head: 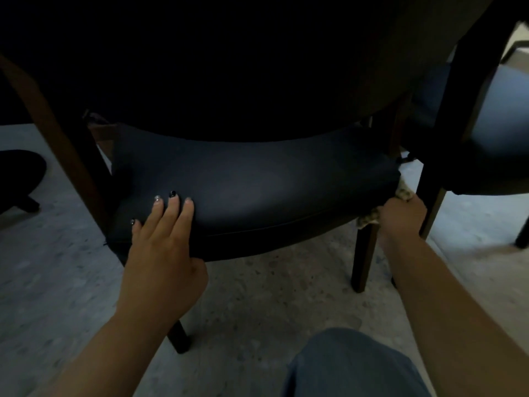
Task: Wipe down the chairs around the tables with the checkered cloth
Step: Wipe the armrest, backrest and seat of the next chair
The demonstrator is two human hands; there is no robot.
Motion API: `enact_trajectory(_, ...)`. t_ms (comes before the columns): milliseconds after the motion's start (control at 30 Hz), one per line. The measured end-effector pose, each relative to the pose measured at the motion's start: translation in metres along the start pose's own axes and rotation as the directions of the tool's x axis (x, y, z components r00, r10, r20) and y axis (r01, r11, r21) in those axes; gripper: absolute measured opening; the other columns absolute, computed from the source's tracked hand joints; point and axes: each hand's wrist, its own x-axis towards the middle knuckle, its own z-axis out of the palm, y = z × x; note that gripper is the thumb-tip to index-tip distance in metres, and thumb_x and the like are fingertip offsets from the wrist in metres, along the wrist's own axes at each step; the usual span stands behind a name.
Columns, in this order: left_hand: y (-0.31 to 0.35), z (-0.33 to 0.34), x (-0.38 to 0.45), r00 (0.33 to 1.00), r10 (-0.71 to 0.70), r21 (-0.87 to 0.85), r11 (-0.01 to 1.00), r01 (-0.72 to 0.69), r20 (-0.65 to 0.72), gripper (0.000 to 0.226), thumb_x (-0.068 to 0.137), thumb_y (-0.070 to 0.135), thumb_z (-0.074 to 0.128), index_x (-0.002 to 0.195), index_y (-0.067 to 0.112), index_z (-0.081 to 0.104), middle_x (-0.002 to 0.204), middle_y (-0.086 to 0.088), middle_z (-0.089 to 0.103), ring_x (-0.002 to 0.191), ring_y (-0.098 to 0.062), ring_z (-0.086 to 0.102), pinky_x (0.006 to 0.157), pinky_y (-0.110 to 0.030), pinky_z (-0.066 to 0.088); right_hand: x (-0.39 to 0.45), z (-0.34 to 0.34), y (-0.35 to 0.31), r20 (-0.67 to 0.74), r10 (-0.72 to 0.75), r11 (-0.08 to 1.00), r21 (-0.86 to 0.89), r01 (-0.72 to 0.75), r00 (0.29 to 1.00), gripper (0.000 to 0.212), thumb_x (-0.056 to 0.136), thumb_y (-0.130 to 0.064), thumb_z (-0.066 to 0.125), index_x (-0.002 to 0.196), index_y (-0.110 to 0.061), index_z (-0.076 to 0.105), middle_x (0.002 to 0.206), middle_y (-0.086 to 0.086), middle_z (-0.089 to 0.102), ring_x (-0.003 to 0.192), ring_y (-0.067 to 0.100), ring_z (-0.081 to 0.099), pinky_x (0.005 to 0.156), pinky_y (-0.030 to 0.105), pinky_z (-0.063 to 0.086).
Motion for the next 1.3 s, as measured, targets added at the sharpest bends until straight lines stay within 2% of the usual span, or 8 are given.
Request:
enact_trajectory(133,-0.009,-0.01,-0.001,0.999,0.04,-0.094,0.995,-0.038,0.024,0.085,0.08,0.003,0.059,0.154,0.021,0.02,0.162,0.0,0.013,0.149,-0.016,0.0,0.119,-0.041,0.003,-0.048,0.02,0.007,0.034,0.39,0.908,0.149,-0.391,0.92,0.022,0.094,-0.002,0.038,0.093,-0.014,0.056,0.09,0.007,0.055,0.081,0.019,0.053,0.072,0.032,0.049)
enact_trajectory(467,-0.046,-0.033,-0.006,0.993,0.107,-0.444,0.893,-0.07,0.058,0.083,0.078,-0.02,0.048,0.132,0.042,0.039,0.136,0.039,0.02,0.122,0.035,0.005,0.096,0.009,0.005,-0.139,0.045,0.014,0.27,0.489,0.838,0.119,-0.532,0.83,0.032,0.094,0.002,0.036,0.117,-0.007,0.056,0.118,0.022,0.058,0.106,0.04,0.057,0.096,0.049,0.048)
enact_trajectory(733,-0.064,-0.046,-0.018,0.994,-0.111,-0.414,0.906,0.094,-0.019,0.073,0.087,-0.01,0.048,0.139,0.04,0.042,0.134,0.014,0.046,0.111,-0.005,0.055,0.089,-0.021,0.051,-0.197,0.07,0.021,0.545,0.589,0.691,0.044,-0.722,0.597,0.036,0.091,0.005,0.024,0.111,0.008,0.054,0.111,0.03,0.062,0.102,0.044,0.062,0.096,0.057,0.047)
enact_trajectory(933,-0.089,-0.05,-0.022,0.933,-0.355,-0.546,0.794,0.266,-0.062,0.081,0.078,-0.023,0.04,0.132,0.037,0.05,0.139,0.01,0.05,0.131,-0.013,0.043,0.104,-0.029,0.038,-0.243,0.088,0.016,0.786,0.544,0.642,-0.164,-0.749,0.294,0.037,0.095,-0.001,0.034,0.107,0.006,0.068,0.105,0.022,0.07,0.097,0.03,0.069,0.09,0.039,0.054)
enact_trajectory(1067,-0.102,-0.055,-0.026,0.869,-0.486,-0.609,0.719,0.336,-0.094,0.079,0.075,-0.024,0.044,0.135,0.027,0.049,0.133,0.006,0.058,0.114,0.001,0.045,0.086,-0.016,0.042,-0.272,0.102,-0.014,0.86,0.336,0.897,-0.167,-0.41,0.385,0.035,0.091,0.001,0.04,0.096,-0.013,0.072,0.093,0.005,0.075,0.083,0.012,0.072,0.07,0.024,0.058)
enact_trajectory(1167,-0.11,-0.059,-0.025,0.822,-0.558,-0.658,0.661,0.361,-0.11,0.072,0.076,-0.021,0.045,0.134,0.022,0.05,0.126,0.004,0.061,0.109,-0.001,0.05,0.052,-0.009,0.044,-0.288,0.116,-0.033,0.875,-0.273,0.957,0.204,0.206,0.401,0.036,0.09,0.0,0.048,0.114,-0.019,0.067,0.105,-0.002,0.072,0.097,0.007,0.067,0.08,0.022,0.056)
enact_trajectory(1233,-0.113,-0.062,-0.025,0.8,-0.586,-0.693,0.63,0.35,-0.129,0.062,0.077,-0.018,0.046,0.123,0.023,0.054,0.116,0.004,0.061,0.109,-0.005,0.054,0.048,-0.006,0.042,-0.291,0.133,-0.036,0.743,-0.655,0.572,0.369,0.732,0.137,0.045,0.089,-0.002,0.048,0.134,-0.005,0.052,0.129,0.012,0.06,0.12,0.022,0.056,0.101,0.029,0.046)
enact_trajectory(1300,-0.113,-0.063,-0.026,0.791,-0.6,-0.674,0.633,0.38,-0.117,0.067,0.077,-0.018,0.048,0.129,0.024,0.052,0.118,0.004,0.058,0.112,-0.005,0.051,0.056,-0.008,0.042,-0.286,0.155,-0.029,0.719,-0.656,-0.006,0.299,0.954,-0.229,0.044,0.095,-0.01,0.04,0.137,0.003,0.045,0.137,0.022,0.05,0.132,0.035,0.043,0.111,0.04,0.035)
